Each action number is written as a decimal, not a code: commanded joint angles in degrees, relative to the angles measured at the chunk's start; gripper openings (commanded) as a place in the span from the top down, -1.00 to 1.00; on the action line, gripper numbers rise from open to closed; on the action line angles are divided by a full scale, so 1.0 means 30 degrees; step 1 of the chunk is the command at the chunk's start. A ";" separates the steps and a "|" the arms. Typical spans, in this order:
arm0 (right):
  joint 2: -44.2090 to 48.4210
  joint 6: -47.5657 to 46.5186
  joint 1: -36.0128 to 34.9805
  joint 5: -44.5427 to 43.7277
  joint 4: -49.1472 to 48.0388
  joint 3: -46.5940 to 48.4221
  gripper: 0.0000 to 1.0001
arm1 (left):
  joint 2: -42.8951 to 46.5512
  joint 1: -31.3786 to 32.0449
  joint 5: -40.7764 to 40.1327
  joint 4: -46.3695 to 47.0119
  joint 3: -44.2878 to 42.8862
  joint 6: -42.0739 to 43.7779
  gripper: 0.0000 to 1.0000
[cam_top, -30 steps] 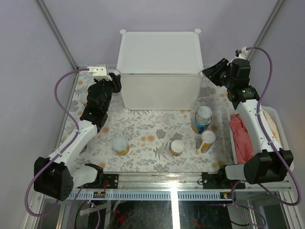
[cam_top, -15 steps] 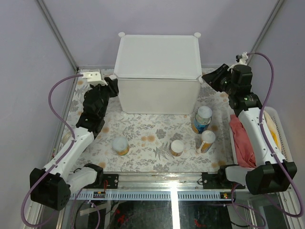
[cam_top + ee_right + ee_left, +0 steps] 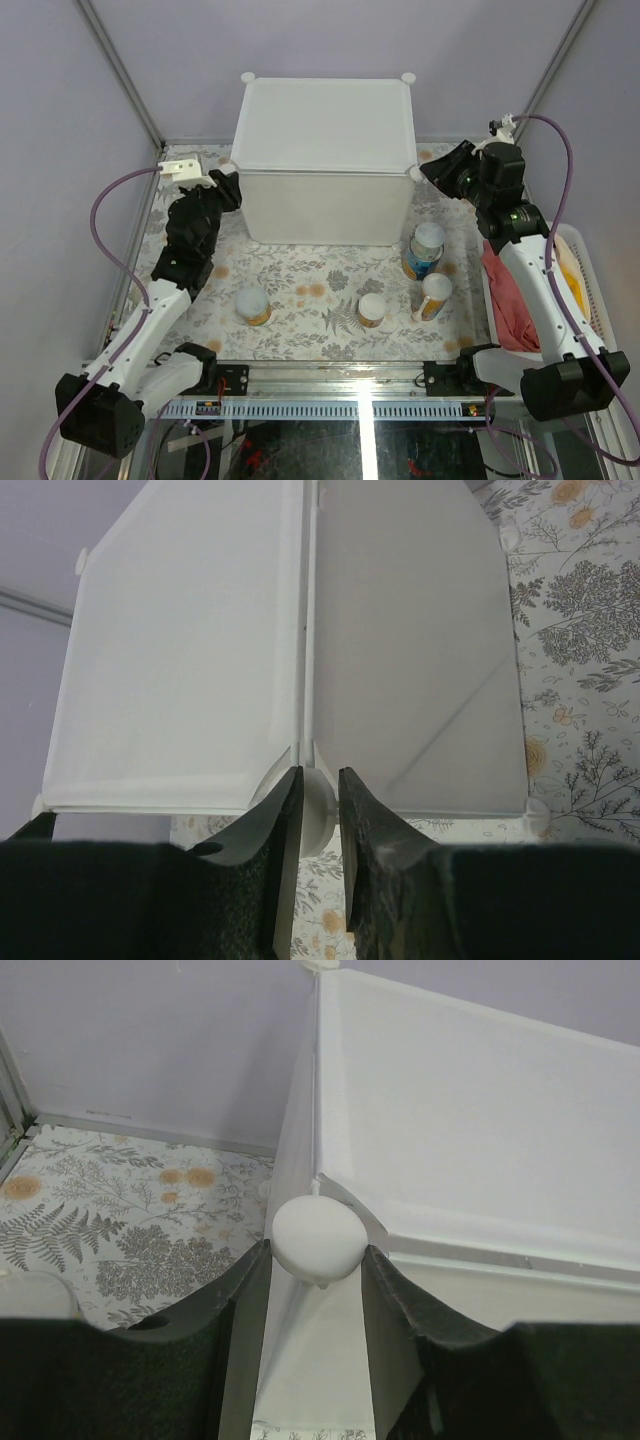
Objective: Place and organize the canned foods onto the counter
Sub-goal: Move the counter to the center of the board.
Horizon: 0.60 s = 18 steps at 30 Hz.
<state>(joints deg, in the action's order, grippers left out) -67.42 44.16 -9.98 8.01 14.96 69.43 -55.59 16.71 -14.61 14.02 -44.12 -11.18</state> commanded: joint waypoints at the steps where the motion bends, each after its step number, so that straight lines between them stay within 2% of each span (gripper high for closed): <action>1: 0.0713 -0.0043 -0.1029 0.0596 0.0399 -0.0241 0.88 | 0.0565 0.0069 -0.0691 -0.1706 0.0701 -0.0680 1.00; 18: 0.1851 -0.0032 -0.1773 0.0027 0.1100 -0.0980 0.88 | 0.1795 0.0643 -0.1338 -0.3136 0.1267 -0.1254 1.00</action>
<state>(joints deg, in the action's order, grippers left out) -62.92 44.31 -14.44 6.68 16.08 66.76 -51.77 17.91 -17.06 5.85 -41.23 -13.76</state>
